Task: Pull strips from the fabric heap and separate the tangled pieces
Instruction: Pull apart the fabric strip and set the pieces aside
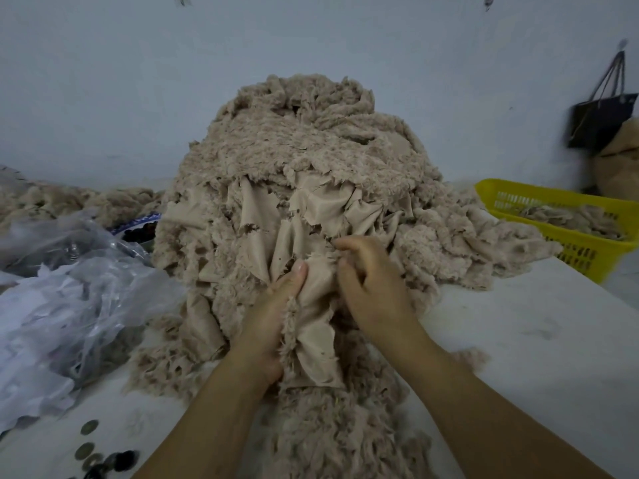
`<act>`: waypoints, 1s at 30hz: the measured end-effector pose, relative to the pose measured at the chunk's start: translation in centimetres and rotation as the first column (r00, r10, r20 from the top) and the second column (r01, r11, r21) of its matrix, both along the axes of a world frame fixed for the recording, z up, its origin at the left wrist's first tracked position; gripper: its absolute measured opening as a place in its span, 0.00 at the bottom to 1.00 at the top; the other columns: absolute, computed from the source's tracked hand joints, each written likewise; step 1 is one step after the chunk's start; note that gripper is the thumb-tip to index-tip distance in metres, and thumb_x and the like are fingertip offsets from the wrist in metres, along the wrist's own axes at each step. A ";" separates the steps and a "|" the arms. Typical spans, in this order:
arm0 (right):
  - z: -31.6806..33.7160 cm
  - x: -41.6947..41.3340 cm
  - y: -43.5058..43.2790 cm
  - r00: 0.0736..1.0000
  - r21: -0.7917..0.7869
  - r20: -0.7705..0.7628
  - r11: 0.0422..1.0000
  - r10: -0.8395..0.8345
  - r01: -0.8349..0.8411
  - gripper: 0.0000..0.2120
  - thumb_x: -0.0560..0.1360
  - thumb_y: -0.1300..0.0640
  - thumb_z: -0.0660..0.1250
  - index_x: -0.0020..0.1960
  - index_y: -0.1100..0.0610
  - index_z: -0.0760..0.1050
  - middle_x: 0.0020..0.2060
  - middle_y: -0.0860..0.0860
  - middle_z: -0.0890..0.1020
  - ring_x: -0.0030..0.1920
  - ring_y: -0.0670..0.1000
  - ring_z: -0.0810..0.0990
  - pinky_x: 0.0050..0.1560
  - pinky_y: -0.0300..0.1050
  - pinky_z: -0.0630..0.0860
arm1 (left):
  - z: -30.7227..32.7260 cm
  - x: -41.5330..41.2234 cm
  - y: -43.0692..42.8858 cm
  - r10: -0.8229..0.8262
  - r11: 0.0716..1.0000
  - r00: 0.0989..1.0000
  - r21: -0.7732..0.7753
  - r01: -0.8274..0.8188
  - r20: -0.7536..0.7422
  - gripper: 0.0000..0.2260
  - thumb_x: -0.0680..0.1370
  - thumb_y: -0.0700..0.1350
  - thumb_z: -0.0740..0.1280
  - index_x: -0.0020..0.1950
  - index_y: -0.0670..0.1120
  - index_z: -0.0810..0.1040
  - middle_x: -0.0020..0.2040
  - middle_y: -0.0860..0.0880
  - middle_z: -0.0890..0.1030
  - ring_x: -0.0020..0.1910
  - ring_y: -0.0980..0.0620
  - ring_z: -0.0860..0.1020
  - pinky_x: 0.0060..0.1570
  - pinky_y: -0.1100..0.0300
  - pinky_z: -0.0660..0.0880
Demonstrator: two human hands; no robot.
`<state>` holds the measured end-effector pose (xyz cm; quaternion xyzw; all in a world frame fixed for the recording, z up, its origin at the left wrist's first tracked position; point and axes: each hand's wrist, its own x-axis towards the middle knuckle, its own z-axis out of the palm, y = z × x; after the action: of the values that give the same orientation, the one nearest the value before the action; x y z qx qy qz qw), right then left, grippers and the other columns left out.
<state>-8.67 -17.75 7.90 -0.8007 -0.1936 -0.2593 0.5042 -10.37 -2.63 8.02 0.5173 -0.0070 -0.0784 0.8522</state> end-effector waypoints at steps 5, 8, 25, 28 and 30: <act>-1.2 1.2 0.1 1.000 -0.239 -0.022 0.971 0.015 -0.020 0.10 0.83 0.62 0.59 0.57 0.64 0.78 0.48 0.52 0.75 0.48 0.51 0.73 0.45 0.39 0.64 | -0.1 -0.1 0.4 -0.061 0.994 0.998 -0.087 0.061 0.002 0.17 0.78 0.51 0.67 0.57 0.39 0.84 0.50 0.38 0.83 0.47 0.44 0.83 0.49 0.52 0.81; -1.4 1.7 0.0 0.997 -0.224 -0.052 0.973 -0.062 0.048 0.11 0.82 0.62 0.59 0.53 0.65 0.80 0.46 0.56 0.79 0.47 0.53 0.75 0.43 0.40 0.62 | -0.2 -0.1 0.1 -0.071 0.996 0.997 -0.060 0.069 -0.017 0.19 0.75 0.50 0.70 0.60 0.38 0.82 0.54 0.36 0.79 0.53 0.40 0.78 0.62 0.48 0.72; -2.4 3.8 -2.1 0.847 0.031 -0.517 0.986 -0.124 0.163 0.15 0.83 0.58 0.57 0.52 0.66 0.79 0.44 0.62 0.84 0.41 0.56 0.78 0.36 0.43 0.69 | 0.3 -0.6 -0.6 -0.222 0.969 0.975 -0.114 0.218 -0.018 0.14 0.74 0.49 0.73 0.55 0.42 0.86 0.57 0.40 0.84 0.55 0.45 0.84 0.52 0.52 0.82; -2.3 3.6 -2.1 0.804 0.186 -0.594 0.968 -0.024 0.166 0.16 0.82 0.53 0.59 0.42 0.58 0.80 0.29 0.51 0.82 0.31 0.50 0.78 0.29 0.38 0.70 | 0.4 -0.6 -0.2 -0.290 0.940 0.957 -0.193 0.281 -0.020 0.19 0.69 0.49 0.76 0.56 0.41 0.86 0.57 0.40 0.84 0.55 0.45 0.84 0.50 0.53 0.82; -2.0 3.5 -2.2 0.738 0.323 -0.673 0.918 0.052 0.230 0.14 0.81 0.54 0.58 0.41 0.54 0.78 0.23 0.48 0.79 0.26 0.47 0.74 0.28 0.40 0.69 | 0.2 -0.7 -0.2 -0.328 0.932 0.944 -0.173 0.319 -0.029 0.23 0.63 0.49 0.82 0.55 0.41 0.86 0.56 0.40 0.85 0.54 0.45 0.85 0.48 0.53 0.82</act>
<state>-5.14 -19.97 5.92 -0.7330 0.0942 -0.0118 0.6736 -11.12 -2.85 8.17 0.4340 -0.0742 -0.2314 0.8675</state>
